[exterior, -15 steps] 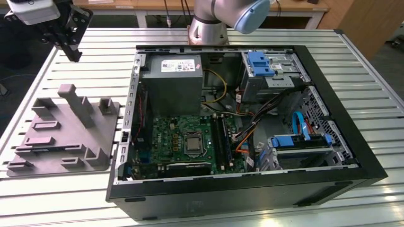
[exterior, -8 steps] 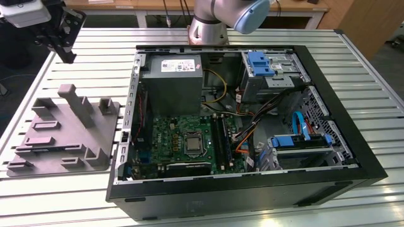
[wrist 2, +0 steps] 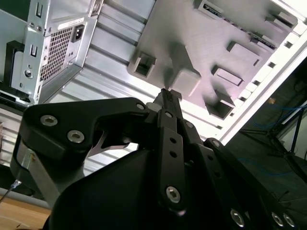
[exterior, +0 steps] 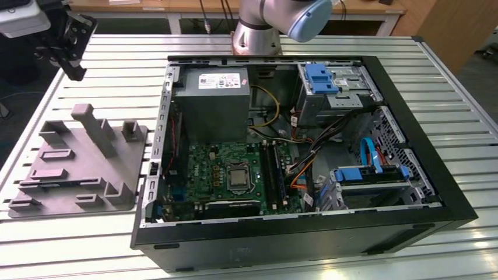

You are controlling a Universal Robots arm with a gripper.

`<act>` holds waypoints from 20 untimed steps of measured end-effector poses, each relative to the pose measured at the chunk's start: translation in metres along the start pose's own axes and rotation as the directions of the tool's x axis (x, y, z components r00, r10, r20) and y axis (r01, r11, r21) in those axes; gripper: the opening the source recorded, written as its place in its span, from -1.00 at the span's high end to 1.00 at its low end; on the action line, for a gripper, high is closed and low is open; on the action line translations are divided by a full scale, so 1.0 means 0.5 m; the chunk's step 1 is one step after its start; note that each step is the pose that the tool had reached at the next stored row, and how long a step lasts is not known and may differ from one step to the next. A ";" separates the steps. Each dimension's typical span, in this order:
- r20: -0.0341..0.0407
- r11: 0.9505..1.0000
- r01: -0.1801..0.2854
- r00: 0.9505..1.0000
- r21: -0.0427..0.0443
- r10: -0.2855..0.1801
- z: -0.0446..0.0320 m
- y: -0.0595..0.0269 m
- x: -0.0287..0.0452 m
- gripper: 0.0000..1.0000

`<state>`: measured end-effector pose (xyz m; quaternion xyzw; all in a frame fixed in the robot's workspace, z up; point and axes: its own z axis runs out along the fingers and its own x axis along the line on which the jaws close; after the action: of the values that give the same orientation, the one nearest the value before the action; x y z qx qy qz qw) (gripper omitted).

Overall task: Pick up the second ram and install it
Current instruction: 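Reach for the second ram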

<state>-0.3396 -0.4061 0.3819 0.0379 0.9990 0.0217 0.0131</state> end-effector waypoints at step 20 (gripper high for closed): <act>0.000 1.000 0.000 1.000 0.001 0.000 0.008 -0.020 0.058 0.80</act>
<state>-0.3692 -0.4136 0.3765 0.0379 0.9990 0.0213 0.0131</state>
